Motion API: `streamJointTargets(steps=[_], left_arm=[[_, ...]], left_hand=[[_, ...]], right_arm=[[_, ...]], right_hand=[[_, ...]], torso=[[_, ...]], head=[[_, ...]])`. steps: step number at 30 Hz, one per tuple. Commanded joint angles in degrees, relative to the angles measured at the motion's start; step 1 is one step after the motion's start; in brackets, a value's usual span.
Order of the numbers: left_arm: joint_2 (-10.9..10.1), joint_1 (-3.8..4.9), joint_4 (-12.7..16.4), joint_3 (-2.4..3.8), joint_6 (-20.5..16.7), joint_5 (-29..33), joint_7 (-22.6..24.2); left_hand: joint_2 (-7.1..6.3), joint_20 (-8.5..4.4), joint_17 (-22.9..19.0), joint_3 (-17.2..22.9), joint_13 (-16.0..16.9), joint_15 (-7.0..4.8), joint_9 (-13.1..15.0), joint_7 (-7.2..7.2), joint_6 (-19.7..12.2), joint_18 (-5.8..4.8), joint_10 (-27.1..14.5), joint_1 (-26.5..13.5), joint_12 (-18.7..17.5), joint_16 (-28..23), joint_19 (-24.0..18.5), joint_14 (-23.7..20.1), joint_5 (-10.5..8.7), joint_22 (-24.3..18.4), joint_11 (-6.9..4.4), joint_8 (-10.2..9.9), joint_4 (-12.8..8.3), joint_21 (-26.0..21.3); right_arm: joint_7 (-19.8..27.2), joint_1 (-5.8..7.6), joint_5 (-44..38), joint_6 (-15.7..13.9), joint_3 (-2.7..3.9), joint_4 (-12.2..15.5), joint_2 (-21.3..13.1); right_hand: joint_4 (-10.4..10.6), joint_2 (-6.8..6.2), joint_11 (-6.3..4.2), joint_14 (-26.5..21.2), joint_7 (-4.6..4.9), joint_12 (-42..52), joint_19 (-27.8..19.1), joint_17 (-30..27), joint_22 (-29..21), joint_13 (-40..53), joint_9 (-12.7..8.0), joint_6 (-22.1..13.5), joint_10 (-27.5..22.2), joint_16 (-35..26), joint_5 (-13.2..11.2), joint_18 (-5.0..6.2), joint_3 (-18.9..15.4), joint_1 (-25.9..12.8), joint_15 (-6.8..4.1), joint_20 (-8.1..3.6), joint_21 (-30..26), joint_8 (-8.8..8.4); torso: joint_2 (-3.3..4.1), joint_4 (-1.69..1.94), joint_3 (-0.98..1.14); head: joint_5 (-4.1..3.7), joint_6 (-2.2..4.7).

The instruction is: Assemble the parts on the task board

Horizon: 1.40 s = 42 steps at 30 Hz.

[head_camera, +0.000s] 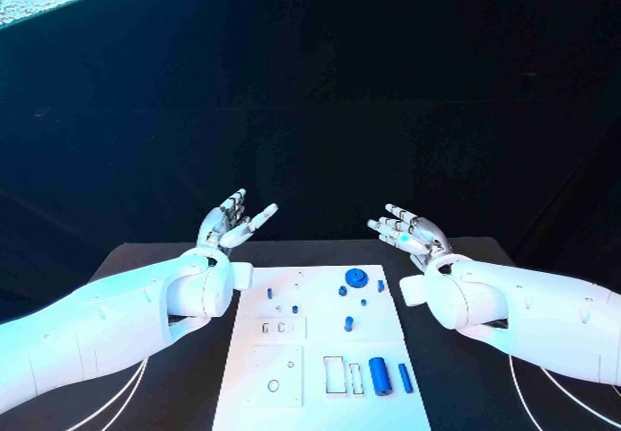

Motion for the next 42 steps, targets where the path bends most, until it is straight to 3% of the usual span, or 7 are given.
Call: streamJointTargets(steps=[1,13,18,23,30,35,42], left_arm=[[0.19,0.11,-0.04,0.06,4.22,-1.55,-0.06],[-3.52,0.11,3.37,0.03,8.97,-2.94,-0.29],[-4.83,0.16,5.04,0.12,12.14,-4.47,-1.02],[-6.17,0.3,7.01,0.28,13.63,-3.44,-2.44],[-8.23,0.57,10.75,0.56,15.12,-2.06,-3.94],[-9.37,0.66,12.93,0.66,15.46,-2.64,-4.26],[-10.28,0.86,15.22,0.71,15.29,-3.08,-4.07]], left_hand=[[-0.47,0.91,0.09,-0.17,0.1,0.76,0.12,3.98,0.73,0.73,0.14,2.49,0.34,0.32,0.09,0.06,0.4,0.08,0.7,0.28,0.81,0.31],[4.57,1.64,2.95,9.66,1.6,3.27,2.07,8.06,11.05,1.69,15.81,4.14,3.25,4.63,6.85,14.44,-0.85,1.32,5.6,3.25,0.55,2.56],[6.92,1.35,7.13,11.66,2.97,1.89,4.44,5.86,24.12,2.35,37.78,5.11,7.29,11.72,26.63,37.18,-1.61,4.16,5.75,7.12,0.17,9.31],[7.13,1.29,8.52,13.21,3.1,-0.08,6.22,6.61,34.16,4.47,44.11,5.76,7.97,13.24,31.38,42.25,-1.81,4.38,3.65,10.13,-0.18,11.32],[6.32,0.63,10.91,16.48,3.0,-1.96,6.94,5.25,38.33,5.36,50.37,5.86,7.42,14.3,36.74,47.92,-2.07,4.54,1.84,11.99,-0.58,13.55],[5.79,0.03,12.11,17.72,3.02,-2.55,7.11,5.1,39.3,5.39,52.16,5.46,6.91,14.73,38.61,49.95,-2.12,4.66,1.45,12.29,-0.59,14.42],[5.38,-0.2,12.39,18.25,2.9,-2.26,7.04,5.3,39.05,5.32,51.93,5.18,5.94,13.7,39.39,49.0,-2.16,4.65,1.69,12.02,-0.65,14.76]], right_arm=[[-3.55,0.86,-3.15,9.91,-0.7,-0.86,0.21],[-3.95,3.46,-35.75,6.83,-1.28,-4.38,-0.81],[-7.34,4.48,-46.58,7.81,-1.27,-4.4,-0.93],[-10.8,5.4,-54.98,8.52,-1.26,-4.69,-0.5],[-15.38,6.08,-68.25,9.88,-1.26,-4.41,0.14],[-19.43,6.2,-75.57,12.58,-1.26,-4.11,0.73],[-23.09,6.14,-80.7,13.64,-1.26,-3.34,1.33]], right_hand=[[-1.52,-0.14,0.03,6.44,9.44,0.88,4.71,0.94,0.95,0.52,1.25,5.54,6.59,1.43,-0.28,1.87,1.7,4.56,-0.3,0.23,1.95,1.37],[-6.51,-1.81,-3.66,34.07,7.14,3.5,28.59,4.35,3.74,1.59,6.6,34.27,36.48,7.65,-0.72,6.45,6.03,9.72,-5.06,-0.22,10.23,8.71],[-6.64,-2.92,-5.37,39.15,5.84,2.96,32.66,4.7,3.61,1.64,6.75,38.58,42.3,8.64,0.0,6.61,8.26,9.56,-6.72,-1.59,11.35,9.64],[-6.47,-3.76,-6.18,42.52,5.06,2.09,35.01,5.29,3.81,1.6,6.93,40.63,45.55,9.41,0.2,6.59,9.17,9.31,-7.87,-2.68,12.4,10.3],[-6.56,-4.25,-7.05,47.91,4.42,1.75,38.83,7.06,5.31,1.67,6.93,41.41,47.36,11.37,-0.14,6.52,8.08,9.81,-9.65,-4.66,15.62,10.29],[-6.54,-4.41,-10.24,61.0,1.64,2.25,47.71,14.8,12.16,2.56,8.36,45.18,53.55,21.22,-0.08,6.35,2.84,10.45,-14.2,-9.8,27.53,12.03],[-4.9,-6.16,-10.29,60.17,1.67,1.51,44.69,27.37,20.54,3.11,9.9,45.01,52.62,32.88,0.0,6.2,3.52,9.93,-14.45,-10.9,38.37,10.97]], torso=[[0.02,-0.01,0.01],[2.36,0.94,-0.46],[3.31,1.56,-0.47],[4.32,1.7,-0.54],[5.55,2.02,-0.89],[6.38,2.44,-0.99],[7.13,2.87,-1.26]], head=[[0.0,0.0],[-0.99,-1.66],[-1.26,-1.64],[-1.57,-1.72],[-2.04,-1.51],[-2.37,-1.4],[-2.43,-1.45]])
